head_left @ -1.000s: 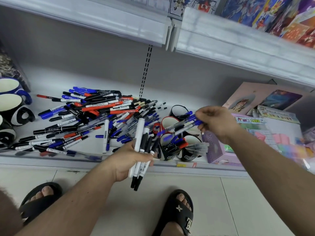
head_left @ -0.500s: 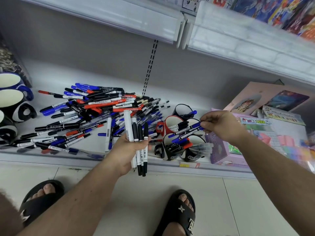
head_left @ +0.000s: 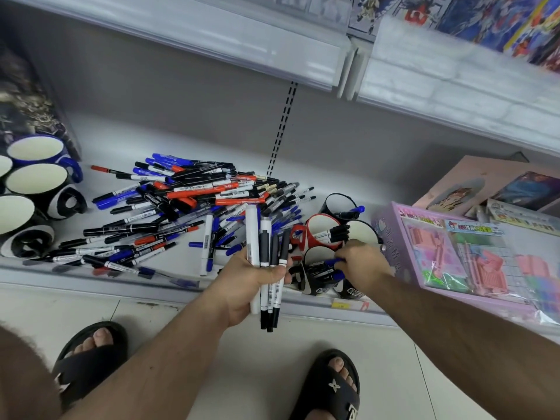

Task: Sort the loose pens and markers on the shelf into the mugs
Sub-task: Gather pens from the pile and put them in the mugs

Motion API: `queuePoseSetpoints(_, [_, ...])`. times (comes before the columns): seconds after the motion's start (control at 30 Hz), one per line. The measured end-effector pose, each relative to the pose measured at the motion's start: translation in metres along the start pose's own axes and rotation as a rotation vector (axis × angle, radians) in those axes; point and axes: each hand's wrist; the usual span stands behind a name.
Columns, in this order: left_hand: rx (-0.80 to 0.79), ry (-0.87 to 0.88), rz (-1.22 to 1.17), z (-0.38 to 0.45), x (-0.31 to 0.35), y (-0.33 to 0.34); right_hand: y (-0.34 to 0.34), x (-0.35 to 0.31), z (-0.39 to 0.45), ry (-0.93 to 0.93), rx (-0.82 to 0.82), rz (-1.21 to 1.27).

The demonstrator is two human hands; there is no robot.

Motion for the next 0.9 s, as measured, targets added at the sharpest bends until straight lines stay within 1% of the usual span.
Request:
queuePoseSetpoints(0.1, [-0.046,-0.010,0.016,-0.003,0.002,-0.001,-0.001,0.000,0.003,0.040,-0.020,0.007])
queuePoseSetpoints(0.2, [-0.082,-0.009,0.033,-0.004,0.004,-0.002,-0.003,-0.008,0.002,0.034,-0.108,-0.016])
queuePoseSetpoints(0.23, [-0.090,-0.010,0.032,-0.005,0.005,-0.002,-0.008,-0.010,0.002,0.058,-0.095,-0.002])
queuePoseSetpoints(0.27, [-0.096,-0.011,0.035,-0.004,0.005,-0.003,-0.016,-0.012,0.002,0.089,-0.037,0.032])
queuePoseSetpoints(0.3, [-0.102,-0.012,0.040,-0.004,0.005,-0.003,-0.029,-0.015,0.001,0.117,0.054,0.102])
queuePoseSetpoints(0.33, [-0.110,-0.012,0.050,-0.004,0.005,-0.003,-0.043,-0.020,-0.002,0.150,0.141,0.225])
queuePoseSetpoints(0.37, [-0.120,-0.011,0.067,-0.004,0.006,-0.002,-0.057,-0.028,-0.007,0.174,0.189,0.402])
queuePoseSetpoints(0.4, [-0.131,-0.008,0.094,-0.004,0.006,-0.001,-0.072,-0.040,-0.015,0.174,0.157,0.601])
queuePoseSetpoints(0.43, [-0.140,-0.005,0.122,-0.005,0.006,0.000,-0.085,-0.053,-0.023,0.140,0.063,0.786])
queuePoseSetpoints(0.47, [-0.147,-0.004,0.144,-0.005,0.006,0.002,-0.093,-0.067,-0.031,0.079,-0.029,0.870])
queuePoseSetpoints(0.5, [-0.151,-0.005,0.154,-0.005,0.005,0.003,-0.097,-0.077,-0.036,0.018,-0.074,0.867])
queuePoseSetpoints(0.53, [-0.157,-0.006,0.159,-0.005,0.005,0.004,-0.099,-0.084,-0.039,-0.020,-0.081,0.855])
queuePoseSetpoints(0.63, [-0.173,-0.005,0.154,-0.005,0.004,0.005,-0.098,-0.090,-0.039,-0.039,-0.065,0.858])
queuePoseSetpoints(0.7, [-0.168,-0.016,0.107,-0.005,0.004,0.005,-0.099,-0.088,-0.041,-0.041,-0.069,0.843])
queuePoseSetpoints(0.77, [-0.152,-0.030,0.072,-0.004,0.005,0.004,-0.098,-0.084,-0.041,-0.024,-0.094,0.882])
queuePoseSetpoints(0.83, [-0.120,-0.050,0.022,-0.002,0.005,0.002,-0.101,-0.074,-0.039,0.044,-0.120,0.980])
queuePoseSetpoints(0.87, [-0.095,-0.067,-0.035,0.000,0.006,0.000,-0.104,-0.065,-0.036,0.088,-0.108,1.049])
queuePoseSetpoints(0.9, [-0.070,-0.088,-0.109,0.001,0.008,-0.001,-0.107,-0.053,-0.031,0.142,-0.059,1.125])
Point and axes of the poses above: each hand's wrist, its own z-axis towards the middle knuckle, its own y-axis out of the palm, x = y × z, and after that the axes turned 6 degrees about -z, right-handed
